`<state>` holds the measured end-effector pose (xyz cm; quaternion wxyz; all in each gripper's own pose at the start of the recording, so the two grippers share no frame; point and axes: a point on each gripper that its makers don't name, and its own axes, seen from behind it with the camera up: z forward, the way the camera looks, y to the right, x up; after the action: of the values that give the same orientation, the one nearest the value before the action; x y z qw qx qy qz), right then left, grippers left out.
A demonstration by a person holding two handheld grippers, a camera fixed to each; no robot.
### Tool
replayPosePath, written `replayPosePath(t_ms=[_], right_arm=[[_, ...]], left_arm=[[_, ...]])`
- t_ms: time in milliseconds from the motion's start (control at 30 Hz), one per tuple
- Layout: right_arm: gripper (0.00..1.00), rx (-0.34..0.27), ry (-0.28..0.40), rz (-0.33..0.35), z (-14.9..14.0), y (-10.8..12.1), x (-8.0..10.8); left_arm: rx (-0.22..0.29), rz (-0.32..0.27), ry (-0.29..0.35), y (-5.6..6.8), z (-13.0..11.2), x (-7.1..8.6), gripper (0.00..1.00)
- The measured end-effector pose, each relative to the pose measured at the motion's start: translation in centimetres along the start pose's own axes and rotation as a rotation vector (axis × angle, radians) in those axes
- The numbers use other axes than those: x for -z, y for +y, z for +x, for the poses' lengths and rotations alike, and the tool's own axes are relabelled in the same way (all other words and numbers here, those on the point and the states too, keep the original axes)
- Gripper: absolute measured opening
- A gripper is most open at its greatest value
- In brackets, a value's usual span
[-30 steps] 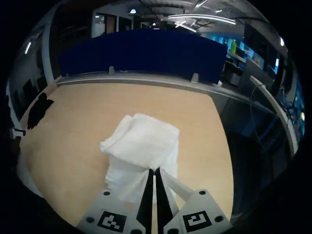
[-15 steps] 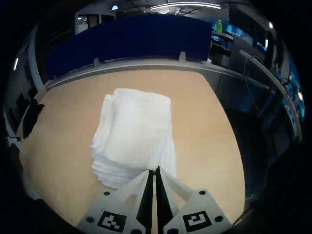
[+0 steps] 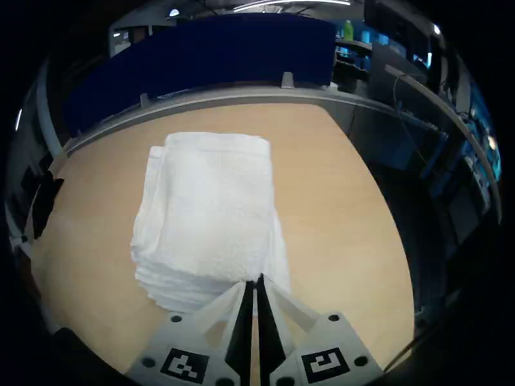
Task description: Fold towel
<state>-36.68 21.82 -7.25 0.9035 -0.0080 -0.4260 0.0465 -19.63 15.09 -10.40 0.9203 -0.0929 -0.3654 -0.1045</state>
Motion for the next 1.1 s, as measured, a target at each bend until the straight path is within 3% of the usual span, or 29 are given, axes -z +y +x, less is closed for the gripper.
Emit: replayPosePath(t_ms=[233, 400, 500, 567, 700, 767, 833, 1100], right_arm=[[0.09, 0.02, 0.017, -0.012, 0.2, -0.5, 0.9], [0.19, 0.048, 0.027, -0.03, -0.2, -0.5, 2.0], [0.36, 0.063, 0.028, -0.046, -0.4, -0.2, 2.6], [0.41, 0.069, 0.03, -0.057, -0.4, 0.0, 3.0], [0.82, 0.073, 0.06, -0.059, 0.3, -0.2, 3.8], [0.96, 0.075, 0.074, -0.043, 0.8, -0.8, 4.1], [1.0, 0.074, 0.088, -0.036, 1.5, -1.3, 4.3], [1.0, 0.087, 0.15, -0.015, 4.8, -3.8, 4.3]], left_arm=[[-0.007, -0.006, -0.003, 0.3, -0.3, -0.1, 0.92], [-0.005, -0.012, -0.005, 0.4, -0.5, -0.1, 0.92], [-0.006, -0.015, -0.006, 0.4, -0.6, -0.1, 0.92], [-0.007, -0.017, -0.006, 0.5, -0.6, -0.1, 0.92], [-0.007, -0.022, -0.006, 0.5, -0.6, -0.1, 0.92], [-0.006, -0.023, -0.005, 0.5, -0.6, -0.1, 0.92], [-0.005, -0.023, -0.006, 0.5, -0.7, 0.0, 0.92], [0.003, -0.018, -0.003, 0.4, -0.7, 0.3, 0.92]])
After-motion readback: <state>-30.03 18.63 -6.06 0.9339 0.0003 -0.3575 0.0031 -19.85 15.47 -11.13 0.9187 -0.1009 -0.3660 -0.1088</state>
